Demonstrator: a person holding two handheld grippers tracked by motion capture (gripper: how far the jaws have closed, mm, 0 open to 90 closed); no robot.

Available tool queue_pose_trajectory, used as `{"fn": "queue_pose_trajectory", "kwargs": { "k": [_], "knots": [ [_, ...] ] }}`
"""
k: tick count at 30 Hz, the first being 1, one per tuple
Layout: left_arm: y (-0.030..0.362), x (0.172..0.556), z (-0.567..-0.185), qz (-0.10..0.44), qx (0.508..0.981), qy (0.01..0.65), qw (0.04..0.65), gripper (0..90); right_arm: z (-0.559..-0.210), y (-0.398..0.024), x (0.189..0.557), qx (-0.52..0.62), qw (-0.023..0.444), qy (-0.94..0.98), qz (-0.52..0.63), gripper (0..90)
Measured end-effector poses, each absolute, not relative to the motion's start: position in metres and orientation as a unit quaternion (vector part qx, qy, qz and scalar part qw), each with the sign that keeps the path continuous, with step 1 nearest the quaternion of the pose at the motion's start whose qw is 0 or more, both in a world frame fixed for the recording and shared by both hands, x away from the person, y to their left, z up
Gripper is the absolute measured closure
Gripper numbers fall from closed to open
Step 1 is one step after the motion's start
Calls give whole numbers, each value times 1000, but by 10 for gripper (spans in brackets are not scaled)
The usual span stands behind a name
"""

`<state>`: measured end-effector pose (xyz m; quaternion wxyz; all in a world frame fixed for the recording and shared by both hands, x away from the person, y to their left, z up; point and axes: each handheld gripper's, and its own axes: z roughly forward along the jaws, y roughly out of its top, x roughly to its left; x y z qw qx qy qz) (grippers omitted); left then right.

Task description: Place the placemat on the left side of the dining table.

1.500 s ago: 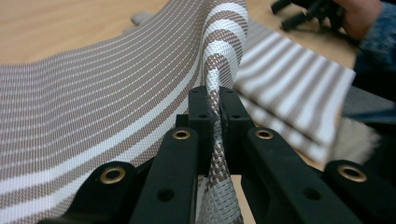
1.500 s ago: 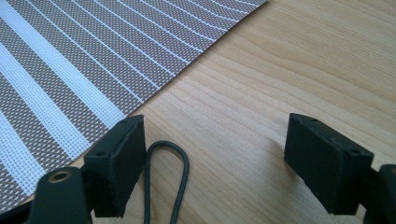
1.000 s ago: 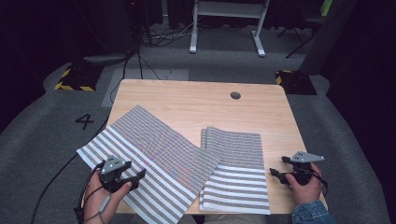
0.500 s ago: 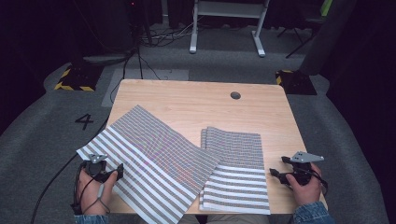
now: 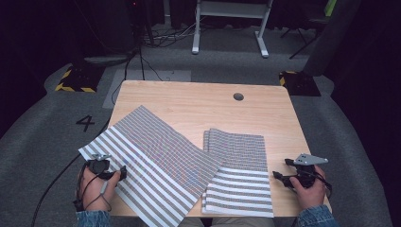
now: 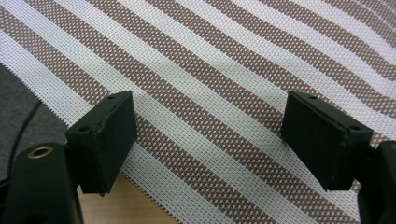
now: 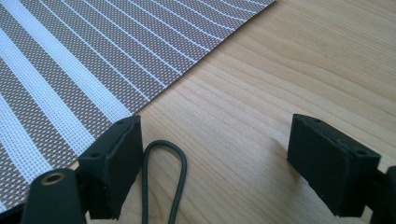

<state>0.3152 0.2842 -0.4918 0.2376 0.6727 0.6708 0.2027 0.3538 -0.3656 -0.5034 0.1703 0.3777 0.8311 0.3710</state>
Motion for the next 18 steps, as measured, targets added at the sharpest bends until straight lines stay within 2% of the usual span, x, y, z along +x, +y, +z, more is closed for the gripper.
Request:
{"fn": "queue_pose_trajectory", "kwargs": {
  "k": [5, 7, 8, 10, 11, 14, 18],
  "knots": [
    [282, 322, -491, 204, 679, 666, 234, 210, -503, -366, 354, 377, 170, 831, 371, 187],
    [280, 323, -490, 205, 686, 655, 241, 307, -503, -366, 354, 378, 170, 831, 371, 187],
    [279, 324, -489, 205, 690, 651, 241, 307, -503, -366, 354, 378, 170, 831, 371, 187],
    [275, 326, -488, 202, 702, 637, 247, 405, -503, -366, 354, 377, 170, 831, 371, 187],
    [272, 327, -488, 199, 716, 617, 260, 564, -503, -366, 354, 377, 170, 831, 371, 187],
    [268, 330, -487, 191, 726, 604, 267, 788, -503, -366, 354, 377, 170, 831, 371, 187],
    [268, 331, -483, 199, 736, 581, 287, 829, -503, -366, 354, 377, 170, 831, 371, 187]
  ]
}}
